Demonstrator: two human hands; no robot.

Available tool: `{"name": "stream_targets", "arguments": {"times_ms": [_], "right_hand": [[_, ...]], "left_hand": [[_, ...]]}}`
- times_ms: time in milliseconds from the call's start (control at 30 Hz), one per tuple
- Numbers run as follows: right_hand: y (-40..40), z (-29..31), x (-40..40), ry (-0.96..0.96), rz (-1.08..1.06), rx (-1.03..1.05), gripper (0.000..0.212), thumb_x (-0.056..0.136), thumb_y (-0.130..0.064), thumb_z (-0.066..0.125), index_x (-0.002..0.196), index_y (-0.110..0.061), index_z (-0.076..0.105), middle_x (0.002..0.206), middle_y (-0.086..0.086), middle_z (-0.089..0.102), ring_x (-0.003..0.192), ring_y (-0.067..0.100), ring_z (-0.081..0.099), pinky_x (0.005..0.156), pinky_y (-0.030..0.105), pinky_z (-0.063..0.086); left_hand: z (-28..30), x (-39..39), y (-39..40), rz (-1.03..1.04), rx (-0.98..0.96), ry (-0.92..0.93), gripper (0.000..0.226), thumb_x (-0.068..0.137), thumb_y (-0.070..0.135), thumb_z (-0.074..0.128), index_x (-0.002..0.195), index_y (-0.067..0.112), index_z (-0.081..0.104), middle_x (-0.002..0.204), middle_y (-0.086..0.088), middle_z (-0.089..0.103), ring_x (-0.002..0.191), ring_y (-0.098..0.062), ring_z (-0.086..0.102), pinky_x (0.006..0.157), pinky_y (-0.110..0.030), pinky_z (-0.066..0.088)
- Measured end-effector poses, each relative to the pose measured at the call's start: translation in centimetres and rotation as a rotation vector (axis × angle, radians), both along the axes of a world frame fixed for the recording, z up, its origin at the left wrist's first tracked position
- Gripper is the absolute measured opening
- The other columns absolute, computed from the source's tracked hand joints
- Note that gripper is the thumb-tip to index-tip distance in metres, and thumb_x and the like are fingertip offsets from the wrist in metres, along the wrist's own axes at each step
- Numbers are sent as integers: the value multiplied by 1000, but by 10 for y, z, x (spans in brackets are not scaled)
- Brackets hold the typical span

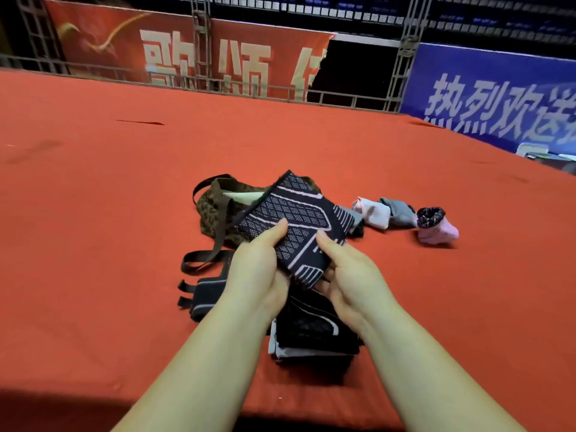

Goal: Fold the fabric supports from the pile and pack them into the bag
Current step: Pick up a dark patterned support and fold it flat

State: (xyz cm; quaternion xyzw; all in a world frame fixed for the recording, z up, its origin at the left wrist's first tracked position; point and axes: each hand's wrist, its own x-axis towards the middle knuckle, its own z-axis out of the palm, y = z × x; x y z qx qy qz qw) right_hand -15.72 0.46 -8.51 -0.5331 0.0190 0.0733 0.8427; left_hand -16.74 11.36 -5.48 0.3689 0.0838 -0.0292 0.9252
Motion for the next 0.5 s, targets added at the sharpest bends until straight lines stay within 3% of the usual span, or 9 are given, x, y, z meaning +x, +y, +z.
{"name": "stream_targets", "arguments": {"times_ms": [67, 133, 200, 267, 367, 433, 500], "right_hand": [[-4, 2, 2, -49, -98, -57, 30, 93, -19, 58, 118, -5, 59, 97, 6, 70, 87, 22, 68, 79, 38, 56], [-16, 7, 1, -73, -175, -164, 22, 94, -15, 54, 112, -6, 63, 100, 7, 72, 89, 21, 69, 78, 35, 56], [-32, 11, -1, -89, -161, -302, 17, 94, -14, 53, 102, -8, 67, 97, 8, 73, 81, 17, 70, 66, 25, 54], [-42, 15, -6, -75, -111, -462, 13, 92, -14, 56, 92, -10, 68, 88, 6, 74, 69, 13, 68, 55, 20, 49], [-50, 6, -11, -29, -108, -658, 10, 87, -16, 61, 87, -7, 65, 84, 10, 72, 68, 18, 64, 59, 25, 48], [-55, -2, -15, -19, -153, -760, 16, 85, -23, 63, 84, -7, 63, 81, 9, 71, 67, 19, 62, 64, 31, 46], [-59, -8, -19, -23, -222, -881, 24, 87, -32, 61, 74, -12, 59, 71, 1, 65, 62, 15, 57, 59, 28, 40]], "left_hand": [[-1, -1, 6, -18, 71, -39, 24, 90, 3, 50, 109, -4, 63, 104, -17, 70, 94, -29, 68, 86, -41, 54], [-1, 0, 16, -86, 179, -66, 18, 89, 8, 51, 99, 6, 66, 89, -7, 72, 77, -19, 69, 73, -32, 57], [-3, 2, 23, -185, 329, -57, 14, 88, 16, 55, 94, 12, 67, 78, -3, 72, 67, -15, 68, 65, -30, 56], [-8, 6, 22, -257, 482, -23, 16, 88, 23, 59, 94, 11, 68, 80, -5, 73, 70, -19, 70, 70, -34, 58], [-20, 11, 15, -250, 649, 30, 28, 81, 37, 67, 91, 11, 72, 92, -8, 74, 90, -28, 70, 88, -48, 54], [-30, 14, 9, -198, 874, -13, 36, 83, 44, 63, 87, 9, 71, 90, -5, 73, 88, -25, 69, 84, -39, 54], [-39, 13, 6, -140, 1187, -74, 44, 90, 47, 54, 76, 6, 64, 78, -5, 68, 77, -23, 62, 68, -31, 45]]}}
